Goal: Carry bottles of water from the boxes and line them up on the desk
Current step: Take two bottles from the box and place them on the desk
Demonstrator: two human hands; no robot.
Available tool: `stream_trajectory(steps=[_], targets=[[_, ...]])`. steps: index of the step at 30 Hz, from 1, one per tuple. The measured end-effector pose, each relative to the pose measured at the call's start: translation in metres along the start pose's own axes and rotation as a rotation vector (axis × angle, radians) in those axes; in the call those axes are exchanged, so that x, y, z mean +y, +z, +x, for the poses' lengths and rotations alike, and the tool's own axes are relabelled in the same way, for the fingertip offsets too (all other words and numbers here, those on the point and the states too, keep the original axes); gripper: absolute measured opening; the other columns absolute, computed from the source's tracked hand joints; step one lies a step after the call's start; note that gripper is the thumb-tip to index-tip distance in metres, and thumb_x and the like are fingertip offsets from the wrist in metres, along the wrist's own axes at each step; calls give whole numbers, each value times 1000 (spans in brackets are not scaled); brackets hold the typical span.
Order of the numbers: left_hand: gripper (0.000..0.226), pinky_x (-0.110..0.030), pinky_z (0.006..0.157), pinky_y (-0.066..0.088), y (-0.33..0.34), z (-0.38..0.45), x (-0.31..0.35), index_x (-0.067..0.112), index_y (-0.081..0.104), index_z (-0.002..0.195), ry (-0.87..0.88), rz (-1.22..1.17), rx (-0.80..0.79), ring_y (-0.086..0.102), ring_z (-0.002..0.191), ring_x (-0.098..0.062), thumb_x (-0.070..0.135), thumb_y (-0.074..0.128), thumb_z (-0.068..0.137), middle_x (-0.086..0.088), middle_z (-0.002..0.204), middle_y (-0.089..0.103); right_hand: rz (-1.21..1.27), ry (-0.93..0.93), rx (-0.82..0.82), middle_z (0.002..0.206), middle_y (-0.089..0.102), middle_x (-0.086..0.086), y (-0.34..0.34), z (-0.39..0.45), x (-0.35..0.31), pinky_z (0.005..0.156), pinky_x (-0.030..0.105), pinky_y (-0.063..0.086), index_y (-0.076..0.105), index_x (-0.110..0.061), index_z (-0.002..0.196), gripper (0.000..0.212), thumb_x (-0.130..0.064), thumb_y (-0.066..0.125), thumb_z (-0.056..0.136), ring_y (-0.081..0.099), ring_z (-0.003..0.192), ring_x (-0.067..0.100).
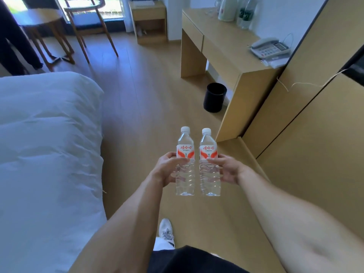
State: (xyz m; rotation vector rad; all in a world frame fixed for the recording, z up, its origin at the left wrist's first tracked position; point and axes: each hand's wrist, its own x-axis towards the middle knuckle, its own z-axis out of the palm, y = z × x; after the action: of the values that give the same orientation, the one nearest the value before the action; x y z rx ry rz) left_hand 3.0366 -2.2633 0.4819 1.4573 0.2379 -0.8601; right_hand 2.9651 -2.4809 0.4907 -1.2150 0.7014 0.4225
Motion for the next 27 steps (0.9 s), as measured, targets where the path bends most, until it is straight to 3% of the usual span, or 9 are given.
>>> stream_trajectory(steps=[3, 8, 14, 18, 22, 25, 27], targets=[[41, -58, 72, 61, -20, 38, 44, 14, 67, 111, 11, 46, -53, 70, 85, -28, 11, 83, 73, -14, 103, 73, 60, -26, 20, 107, 72, 13, 13, 31, -32, 86, 57, 56, 62, -11, 125, 60, -18, 81, 69, 65, 100, 32], [39, -56, 70, 61, -41, 93, 96, 13, 67, 111, 7, 47, -66, 71, 83, -28, 10, 82, 76, -14, 99, 74, 107, -52, 48, 116, 70, 16, 30, 76, -81, 96, 66, 47, 63, -12, 121, 49, -16, 79, 75, 62, 113, 37], [37, -49, 66, 60, -53, 150, 145, 12, 67, 111, 23, 43, -89, 70, 84, -28, 12, 82, 77, -15, 100, 73, 92, -64, 60, 121, 68, 17, 38, 131, -137, 98, 62, 48, 61, -11, 127, 52, -17, 77, 78, 62, 116, 37], [38, -56, 71, 61, -58, 193, 184, 12, 66, 113, 40, 42, -69, 71, 93, -32, 11, 82, 78, -17, 109, 73, 99, -78, 39, 125, 66, 19, 37, 176, -177, 97, 60, 49, 60, -11, 128, 52, -17, 76, 80, 60, 119, 38], [39, -56, 72, 61, -62, 245, 235, 15, 64, 113, 62, 48, -37, 70, 104, -36, 12, 82, 79, -15, 112, 72, 106, -101, 4, 124, 67, 18, 35, 234, -228, 94, 59, 51, 62, -12, 126, 57, -16, 79, 72, 61, 118, 38], [37, -56, 71, 61, -65, 285, 275, 15, 65, 112, 54, 48, 6, 70, 104, -36, 11, 82, 79, -15, 111, 72, 102, -97, -10, 118, 69, 16, 34, 280, -274, 92, 58, 52, 61, -12, 127, 52, -14, 78, 78, 65, 109, 36], [37, -57, 72, 61, -67, 312, 300, 15, 66, 111, 47, 50, 21, 70, 104, -37, 10, 82, 78, -15, 110, 73, 105, -99, -34, 115, 70, 14, 31, 306, -303, 90, 59, 53, 62, -13, 126, 58, -17, 81, 71, 65, 108, 35]])
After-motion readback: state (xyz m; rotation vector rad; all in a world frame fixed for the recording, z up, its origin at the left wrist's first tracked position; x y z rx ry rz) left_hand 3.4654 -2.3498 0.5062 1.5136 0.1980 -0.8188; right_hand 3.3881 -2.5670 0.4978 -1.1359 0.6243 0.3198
